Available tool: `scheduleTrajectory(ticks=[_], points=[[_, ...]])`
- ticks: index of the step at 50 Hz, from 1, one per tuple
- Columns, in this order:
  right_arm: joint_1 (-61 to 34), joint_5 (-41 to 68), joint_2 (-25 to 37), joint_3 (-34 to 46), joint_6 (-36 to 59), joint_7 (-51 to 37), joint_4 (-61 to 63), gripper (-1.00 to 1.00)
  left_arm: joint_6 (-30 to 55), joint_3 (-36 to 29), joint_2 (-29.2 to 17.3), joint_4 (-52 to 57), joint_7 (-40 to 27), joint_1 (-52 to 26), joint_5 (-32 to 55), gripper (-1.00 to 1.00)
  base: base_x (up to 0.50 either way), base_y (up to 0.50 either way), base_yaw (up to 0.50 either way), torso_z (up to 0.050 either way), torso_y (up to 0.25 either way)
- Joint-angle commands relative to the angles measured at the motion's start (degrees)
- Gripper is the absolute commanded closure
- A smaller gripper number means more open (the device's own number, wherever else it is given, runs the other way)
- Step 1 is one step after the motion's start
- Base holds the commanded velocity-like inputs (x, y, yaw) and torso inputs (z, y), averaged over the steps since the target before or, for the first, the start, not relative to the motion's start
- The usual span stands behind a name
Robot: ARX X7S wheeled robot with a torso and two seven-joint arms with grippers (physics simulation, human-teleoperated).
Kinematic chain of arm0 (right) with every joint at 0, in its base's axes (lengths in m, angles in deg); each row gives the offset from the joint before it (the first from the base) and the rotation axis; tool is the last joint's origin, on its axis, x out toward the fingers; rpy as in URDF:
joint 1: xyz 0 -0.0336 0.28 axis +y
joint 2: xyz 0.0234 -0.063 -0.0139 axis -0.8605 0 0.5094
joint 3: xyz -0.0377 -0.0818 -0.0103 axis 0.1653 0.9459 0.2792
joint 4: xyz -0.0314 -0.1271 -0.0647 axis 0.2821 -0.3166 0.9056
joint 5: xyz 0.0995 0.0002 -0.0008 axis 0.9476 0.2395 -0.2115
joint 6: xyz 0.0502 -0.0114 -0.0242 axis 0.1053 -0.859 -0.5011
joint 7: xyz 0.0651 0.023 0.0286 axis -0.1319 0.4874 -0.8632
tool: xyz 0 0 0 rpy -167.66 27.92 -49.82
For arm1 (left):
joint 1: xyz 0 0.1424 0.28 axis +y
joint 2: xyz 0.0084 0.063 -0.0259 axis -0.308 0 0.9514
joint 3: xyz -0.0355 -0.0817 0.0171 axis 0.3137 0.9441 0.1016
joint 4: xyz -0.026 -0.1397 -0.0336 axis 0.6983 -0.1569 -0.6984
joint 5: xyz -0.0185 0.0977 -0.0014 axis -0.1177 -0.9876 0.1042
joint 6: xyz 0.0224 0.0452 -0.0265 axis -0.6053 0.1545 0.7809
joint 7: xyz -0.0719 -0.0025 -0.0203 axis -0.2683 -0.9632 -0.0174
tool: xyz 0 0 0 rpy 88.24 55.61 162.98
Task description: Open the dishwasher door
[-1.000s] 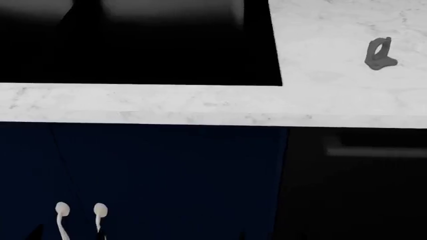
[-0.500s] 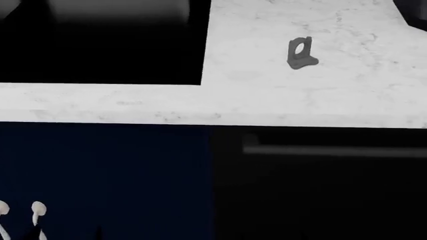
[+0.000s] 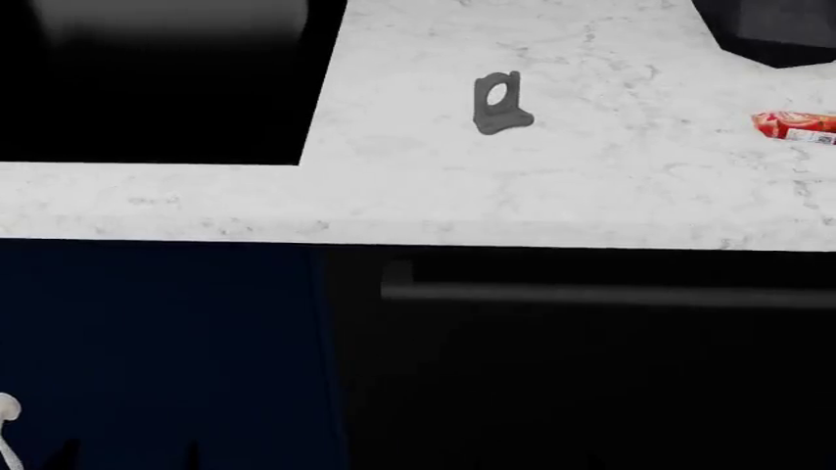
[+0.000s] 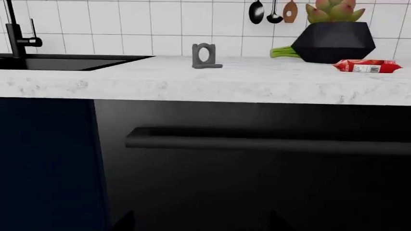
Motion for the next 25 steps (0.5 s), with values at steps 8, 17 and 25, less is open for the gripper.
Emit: scheduleTrajectory(ticks=[8, 17, 25], points=[[-0.09, 0.87, 0.66, 1.00, -0.62, -1.01, -0.64, -1.00, -0.02, -0.98, -0.89, 0.89, 0.28, 0.10, 2.54, -1.00, 0.00, 0.00, 0.00, -0.033, 0.000], [0.01, 1.23, 1.09, 1.28, -0.40, -1.60, -0.26, -1.00, -0.38, -1.74, -1.21, 0.89, -0.12, 0.02, 2.39, -1.00, 0.00, 0.00, 0.00, -0.050, 0.000], [-0.09, 1.69, 1.37, 1.57, -0.36, -1.93, 0.11, -1.00, -2.42, -2.05, -1.58, -0.34, -0.08, -0.20, 2.39, -1.00, 0.00, 0.00, 0.00, -0.038, 0.000]])
